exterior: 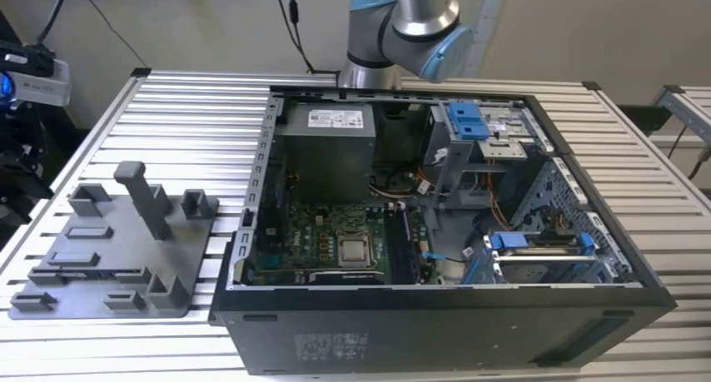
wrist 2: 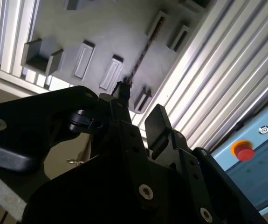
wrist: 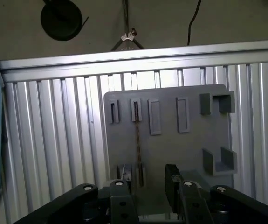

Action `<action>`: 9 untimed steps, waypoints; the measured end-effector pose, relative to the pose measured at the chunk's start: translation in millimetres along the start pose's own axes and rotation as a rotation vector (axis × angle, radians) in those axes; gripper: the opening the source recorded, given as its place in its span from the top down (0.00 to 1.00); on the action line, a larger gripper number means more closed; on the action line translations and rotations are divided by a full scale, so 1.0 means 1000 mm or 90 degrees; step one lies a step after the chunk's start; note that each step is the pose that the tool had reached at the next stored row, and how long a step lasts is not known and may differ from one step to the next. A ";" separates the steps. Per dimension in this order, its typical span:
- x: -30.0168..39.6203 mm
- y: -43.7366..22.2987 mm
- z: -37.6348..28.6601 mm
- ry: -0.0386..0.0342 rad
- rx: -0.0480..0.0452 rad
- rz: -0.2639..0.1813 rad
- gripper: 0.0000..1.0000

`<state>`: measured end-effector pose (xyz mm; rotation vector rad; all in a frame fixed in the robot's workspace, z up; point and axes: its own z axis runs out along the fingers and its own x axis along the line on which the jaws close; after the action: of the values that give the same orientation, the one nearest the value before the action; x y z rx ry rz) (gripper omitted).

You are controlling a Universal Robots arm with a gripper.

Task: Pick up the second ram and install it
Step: 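Pick up the second ram and move it above second insertion slot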

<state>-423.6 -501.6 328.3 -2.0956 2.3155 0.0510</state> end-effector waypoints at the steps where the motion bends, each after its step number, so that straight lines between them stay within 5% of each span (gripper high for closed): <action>1: -0.0001 0.0000 0.0010 0.0000 0.0000 0.000 0.58; 9: -0.0008 0.0000 0.0087 -0.0001 0.0001 0.000 0.58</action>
<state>-423.5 -500.5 319.6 -2.0955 2.3153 0.0509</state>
